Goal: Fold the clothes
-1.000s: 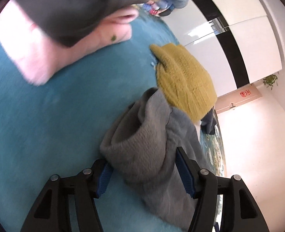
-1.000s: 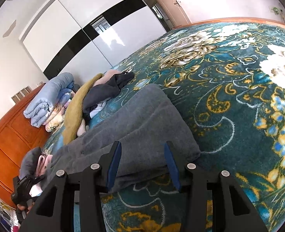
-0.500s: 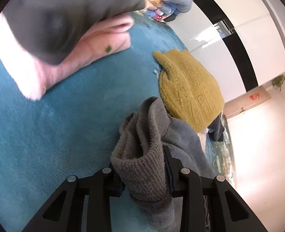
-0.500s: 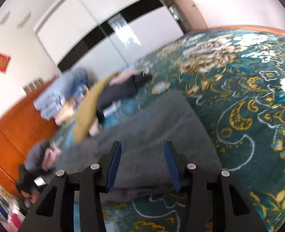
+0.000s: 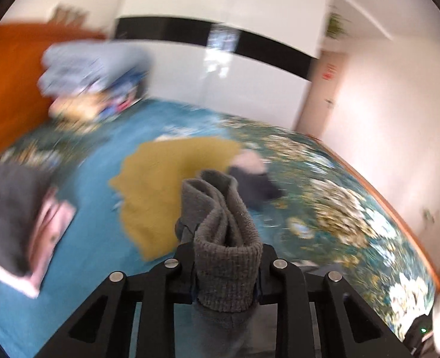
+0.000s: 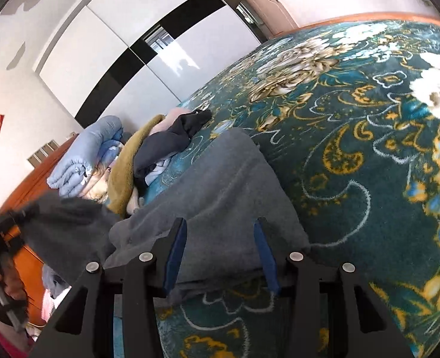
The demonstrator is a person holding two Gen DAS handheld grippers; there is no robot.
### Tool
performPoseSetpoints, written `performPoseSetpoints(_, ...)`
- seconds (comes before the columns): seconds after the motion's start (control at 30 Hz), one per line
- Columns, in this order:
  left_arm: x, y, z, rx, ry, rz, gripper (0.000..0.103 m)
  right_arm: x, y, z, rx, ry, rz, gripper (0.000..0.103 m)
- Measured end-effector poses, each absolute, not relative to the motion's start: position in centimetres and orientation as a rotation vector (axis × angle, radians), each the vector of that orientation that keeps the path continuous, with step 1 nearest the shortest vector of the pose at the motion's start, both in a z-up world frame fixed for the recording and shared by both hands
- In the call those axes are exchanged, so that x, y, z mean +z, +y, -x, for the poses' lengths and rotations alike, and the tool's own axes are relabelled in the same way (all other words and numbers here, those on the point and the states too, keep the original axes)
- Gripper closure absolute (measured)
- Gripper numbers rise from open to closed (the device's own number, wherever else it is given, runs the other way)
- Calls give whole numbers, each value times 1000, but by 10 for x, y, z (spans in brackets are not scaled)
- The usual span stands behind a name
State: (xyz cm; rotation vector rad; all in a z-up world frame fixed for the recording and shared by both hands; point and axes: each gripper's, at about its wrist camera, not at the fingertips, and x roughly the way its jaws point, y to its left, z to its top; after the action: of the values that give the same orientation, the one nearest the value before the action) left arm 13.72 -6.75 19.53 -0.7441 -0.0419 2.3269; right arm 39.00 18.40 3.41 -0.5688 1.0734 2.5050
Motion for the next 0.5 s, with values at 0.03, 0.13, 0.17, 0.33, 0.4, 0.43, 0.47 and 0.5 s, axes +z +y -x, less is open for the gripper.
performPoseSetpoints(0.03, 201, -55, -147, 2308, -13, 727, 76, 34, 185, -390, 2505, 1070, 567, 55)
performPoseSetpoints(0.13, 208, -13, -177, 2240, 78, 695, 76, 33, 185, -390, 2506, 1072, 568, 55)
performPoseSetpoints(0.17, 207, 2, -185, 2214, 111, 689, 76, 33, 186, -391, 2505, 1078, 564, 55)
performPoseSetpoints(0.33, 183, 63, -221, 2131, 233, 724, 76, 33, 186, -395, 2504, 1085, 557, 55)
performPoseSetpoints(0.4, 170, 81, -236, 2113, 275, 742, 76, 32, 186, -395, 2504, 1091, 554, 55)
performPoseSetpoints(0.43, 164, 88, -242, 2106, 293, 755, 76, 32, 186, -395, 2504, 1092, 554, 55)
performPoseSetpoints(0.47, 159, 93, -246, 2106, 307, 768, 76, 32, 187, -395, 2505, 1094, 553, 55)
performPoseSetpoints(0.5, 154, 98, -251, 2105, 321, 780, 76, 32, 187, -396, 2505, 1096, 552, 55)
